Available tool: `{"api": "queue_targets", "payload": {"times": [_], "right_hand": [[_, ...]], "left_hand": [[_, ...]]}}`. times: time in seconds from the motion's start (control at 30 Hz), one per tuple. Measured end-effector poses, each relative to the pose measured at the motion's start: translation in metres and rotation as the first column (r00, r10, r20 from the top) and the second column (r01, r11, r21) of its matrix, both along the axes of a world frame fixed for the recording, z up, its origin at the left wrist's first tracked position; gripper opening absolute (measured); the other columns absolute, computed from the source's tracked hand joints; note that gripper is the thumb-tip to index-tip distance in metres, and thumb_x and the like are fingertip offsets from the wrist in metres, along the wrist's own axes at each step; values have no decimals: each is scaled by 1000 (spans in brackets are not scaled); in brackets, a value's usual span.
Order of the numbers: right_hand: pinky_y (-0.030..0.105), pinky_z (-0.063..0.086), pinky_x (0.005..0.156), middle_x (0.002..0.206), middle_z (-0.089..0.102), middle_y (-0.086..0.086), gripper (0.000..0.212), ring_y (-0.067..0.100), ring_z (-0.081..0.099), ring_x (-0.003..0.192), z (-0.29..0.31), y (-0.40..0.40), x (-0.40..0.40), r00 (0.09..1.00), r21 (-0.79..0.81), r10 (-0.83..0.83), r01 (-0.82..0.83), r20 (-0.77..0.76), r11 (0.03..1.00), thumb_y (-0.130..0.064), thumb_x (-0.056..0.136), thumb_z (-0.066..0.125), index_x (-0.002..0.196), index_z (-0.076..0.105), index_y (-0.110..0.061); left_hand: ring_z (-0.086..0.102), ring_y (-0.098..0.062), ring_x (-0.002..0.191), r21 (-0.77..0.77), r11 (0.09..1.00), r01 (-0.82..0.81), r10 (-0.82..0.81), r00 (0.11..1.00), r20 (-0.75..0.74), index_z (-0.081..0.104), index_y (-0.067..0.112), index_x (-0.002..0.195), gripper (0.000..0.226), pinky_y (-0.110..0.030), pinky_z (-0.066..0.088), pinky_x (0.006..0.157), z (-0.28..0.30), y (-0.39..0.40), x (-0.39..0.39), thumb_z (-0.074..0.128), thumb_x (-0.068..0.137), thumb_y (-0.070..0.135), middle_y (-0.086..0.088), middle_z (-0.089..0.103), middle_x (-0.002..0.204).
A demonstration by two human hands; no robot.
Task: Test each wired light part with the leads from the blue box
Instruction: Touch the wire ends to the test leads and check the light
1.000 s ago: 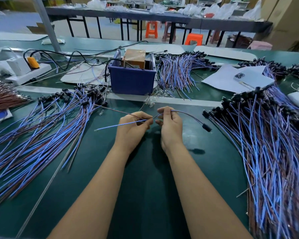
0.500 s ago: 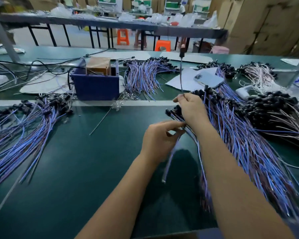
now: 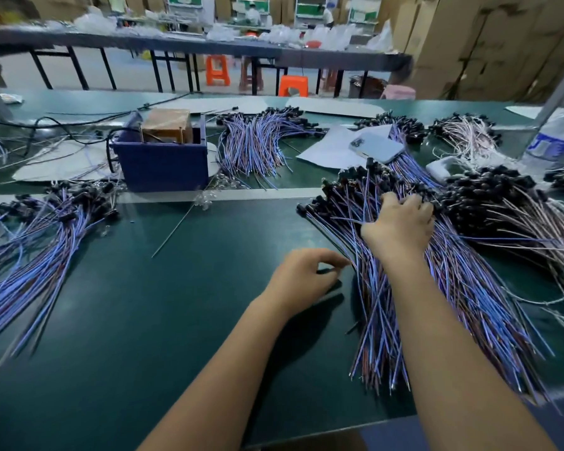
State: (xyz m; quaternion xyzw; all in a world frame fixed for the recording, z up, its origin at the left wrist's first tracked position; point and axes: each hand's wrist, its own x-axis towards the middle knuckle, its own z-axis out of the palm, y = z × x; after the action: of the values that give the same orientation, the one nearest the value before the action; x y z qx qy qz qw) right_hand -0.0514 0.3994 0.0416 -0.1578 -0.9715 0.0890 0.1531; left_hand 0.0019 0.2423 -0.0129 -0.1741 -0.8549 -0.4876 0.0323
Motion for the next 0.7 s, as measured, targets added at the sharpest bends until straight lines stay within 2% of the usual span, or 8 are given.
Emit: {"api": "queue_targets", "payload": {"times": [0.07,0.13,0.23,0.3,0.4,0.5,0.6,0.7], "right_hand": [[43,28,98,130,33,15,50,34,30,118,6,-20,0,999,41,32,-31,-35,999,-15,71,60,118,44,-17],[43,26,99,132,31,14,52,33,28,120,8,-48,0,990,25,116,-114,-81,993,-19,73,61,122,42,-18],[42,27,98,129,38,11,47,31,32,119,4,-109,3,939,-41,308,-317,-152,947,-29,82,59,127,47,-20],[41,30,98,127,43,11,43,32,37,118,-5,-155,7,883,-78,448,-461,-138,884,-34,87,57,127,51,-19],[40,34,102,129,46,14,36,32,42,120,-20,-217,11,766,-360,638,-619,-79,699,-33,96,48,129,53,-18],[40,39,102,126,49,13,32,30,48,117,-33,-258,13,666,-573,742,-639,-78,513,-30,99,45,127,56,-20],[38,40,101,122,53,10,30,27,50,114,-46,-273,9,639,-623,767,-624,-60,472,-27,98,46,124,59,-18],[30,40,95,117,56,3,27,21,52,111,-60,-271,6,653,-575,753,-650,-88,497,-21,96,50,119,63,-15]], "left_hand": [[60,12,72,57,994,-94,94,995,15,76,25,97,27,-19,50,81,0,-17,-4,58,85,7,18,71,87],[60,8,68,100,978,-185,184,983,16,75,26,93,26,-19,50,77,-1,-36,-6,58,86,8,15,72,85],[63,-4,70,133,934,-330,333,943,5,75,24,93,25,-21,50,73,-3,-72,-5,57,87,7,11,72,89],[61,-10,78,80,887,-455,460,884,-85,74,15,90,20,-25,47,73,-3,-101,-3,56,86,6,4,71,90],[58,-26,87,-13,777,-630,611,759,-224,71,3,85,16,-35,43,76,0,-151,2,56,85,7,-9,68,92],[49,-32,117,-248,630,-736,667,676,-314,73,10,104,23,-39,39,96,4,-199,3,59,86,13,-10,61,126],[23,-31,139,-467,426,-775,754,590,-291,61,23,127,40,-44,23,110,4,-240,4,55,87,16,-11,32,153],[21,-35,138,-512,313,-800,889,437,-140,49,18,136,46,-48,20,113,0,-262,5,49,91,17,-18,25,153]]}}
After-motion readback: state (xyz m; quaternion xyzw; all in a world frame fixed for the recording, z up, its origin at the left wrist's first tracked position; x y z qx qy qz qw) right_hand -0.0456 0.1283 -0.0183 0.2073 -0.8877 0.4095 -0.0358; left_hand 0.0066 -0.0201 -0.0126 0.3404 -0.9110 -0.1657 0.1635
